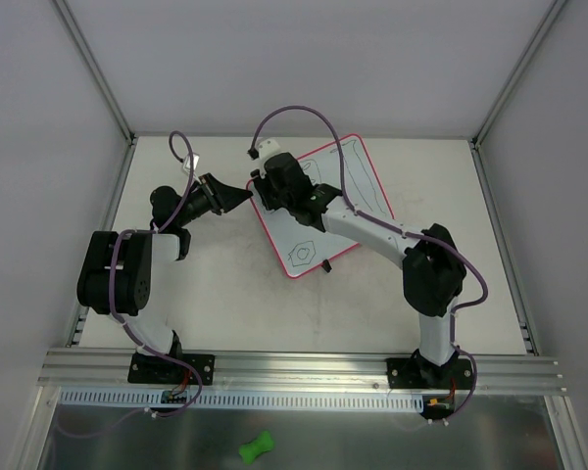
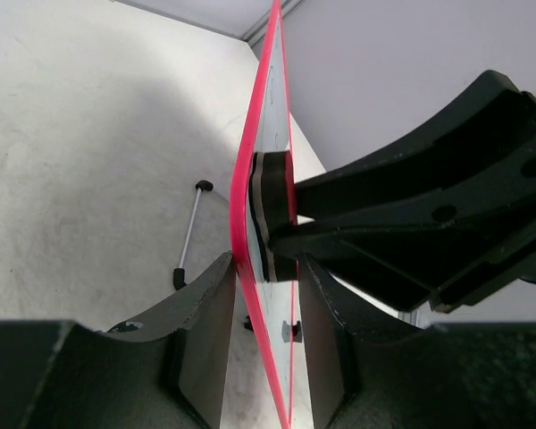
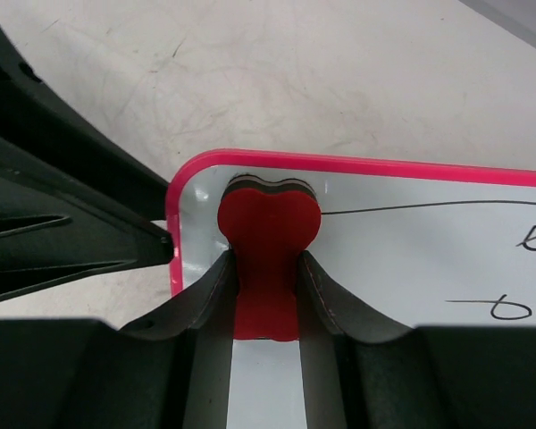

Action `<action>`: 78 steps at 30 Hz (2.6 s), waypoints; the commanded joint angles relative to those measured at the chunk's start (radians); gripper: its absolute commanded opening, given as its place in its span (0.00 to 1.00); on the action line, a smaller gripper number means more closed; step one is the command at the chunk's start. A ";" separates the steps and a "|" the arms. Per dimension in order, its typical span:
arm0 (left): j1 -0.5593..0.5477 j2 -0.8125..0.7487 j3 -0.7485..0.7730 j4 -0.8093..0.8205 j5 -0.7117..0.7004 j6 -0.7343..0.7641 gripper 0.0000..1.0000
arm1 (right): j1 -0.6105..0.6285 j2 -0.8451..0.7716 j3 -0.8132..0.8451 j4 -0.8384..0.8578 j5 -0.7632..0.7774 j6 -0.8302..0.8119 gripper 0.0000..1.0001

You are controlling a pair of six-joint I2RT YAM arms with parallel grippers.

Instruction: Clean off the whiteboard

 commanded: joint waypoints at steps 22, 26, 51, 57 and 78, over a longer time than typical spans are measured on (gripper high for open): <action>0.002 -0.031 0.003 0.104 0.029 0.012 0.34 | 0.010 -0.038 -0.015 -0.016 0.042 -0.065 0.00; 0.002 -0.039 -0.002 0.097 0.021 0.016 0.34 | 0.044 -0.035 -0.029 -0.016 0.064 -0.076 0.00; 0.002 -0.050 -0.011 0.095 0.024 0.017 0.34 | -0.082 -0.121 -0.198 0.024 0.145 0.096 0.00; 0.002 -0.047 -0.010 0.093 0.024 0.018 0.34 | -0.123 -0.155 -0.261 0.053 0.112 0.113 0.00; -0.004 -0.047 -0.004 0.083 0.021 0.026 0.34 | 0.048 -0.156 -0.333 0.208 -0.033 -0.028 0.00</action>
